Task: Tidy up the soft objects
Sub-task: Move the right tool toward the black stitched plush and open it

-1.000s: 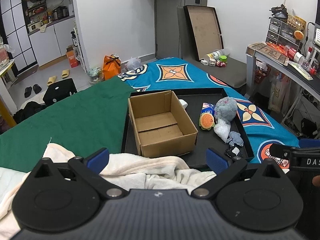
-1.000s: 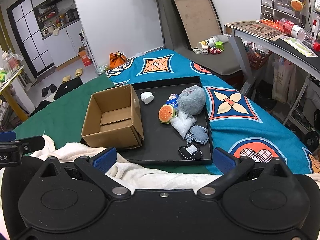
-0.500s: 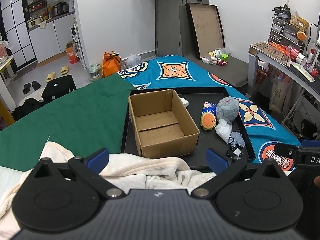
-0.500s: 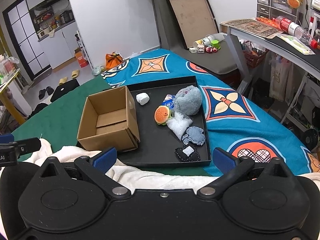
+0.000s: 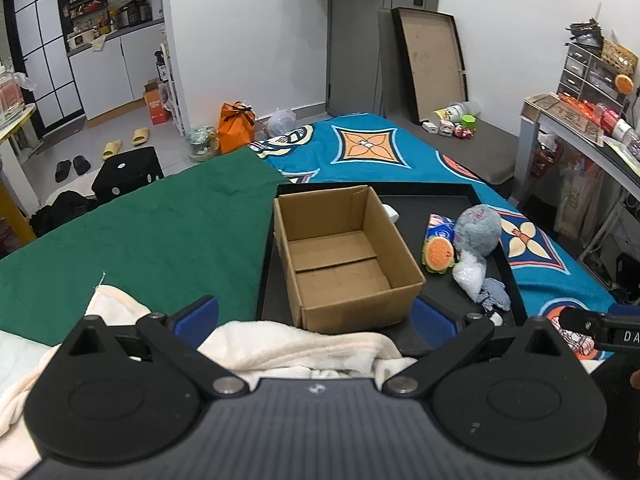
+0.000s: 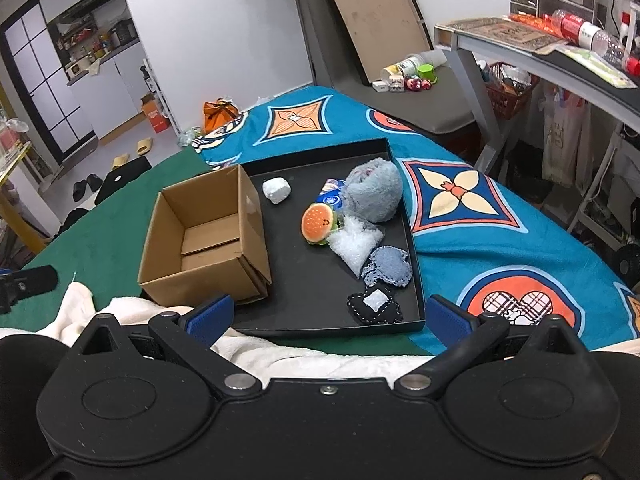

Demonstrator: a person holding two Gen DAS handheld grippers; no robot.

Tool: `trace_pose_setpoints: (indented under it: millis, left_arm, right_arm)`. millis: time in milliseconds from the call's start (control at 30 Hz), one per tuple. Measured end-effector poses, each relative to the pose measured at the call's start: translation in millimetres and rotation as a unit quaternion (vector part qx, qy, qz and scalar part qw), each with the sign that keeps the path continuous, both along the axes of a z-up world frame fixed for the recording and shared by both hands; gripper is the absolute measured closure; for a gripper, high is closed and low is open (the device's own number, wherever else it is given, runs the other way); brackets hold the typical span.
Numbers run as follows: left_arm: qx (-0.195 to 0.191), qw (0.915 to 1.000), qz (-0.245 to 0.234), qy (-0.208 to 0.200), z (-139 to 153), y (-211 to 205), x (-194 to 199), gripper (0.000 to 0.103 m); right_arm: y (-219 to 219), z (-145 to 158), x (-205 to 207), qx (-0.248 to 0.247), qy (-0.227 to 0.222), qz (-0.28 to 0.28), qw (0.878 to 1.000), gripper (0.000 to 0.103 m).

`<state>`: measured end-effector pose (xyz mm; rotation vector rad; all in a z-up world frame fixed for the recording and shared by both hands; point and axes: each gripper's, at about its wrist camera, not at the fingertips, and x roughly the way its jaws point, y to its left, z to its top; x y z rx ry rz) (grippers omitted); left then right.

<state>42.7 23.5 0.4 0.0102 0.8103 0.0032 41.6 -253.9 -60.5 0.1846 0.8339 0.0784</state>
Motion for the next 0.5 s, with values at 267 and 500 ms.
trace_pose_setpoints:
  millis: [267,500]
  left_arm:
    - [0.005,0.9999,0.012,0.001,-8,8,22,0.001]
    - [0.009,0.9998,0.013,0.009,-19,12,39,0.001]
  right_arm:
    - [-7,-11,14,0.003,-0.001,-0.006,1.0,0.0]
    - [-21,-22,28,0.014,-0.001,-0.021,1.0,0.0]
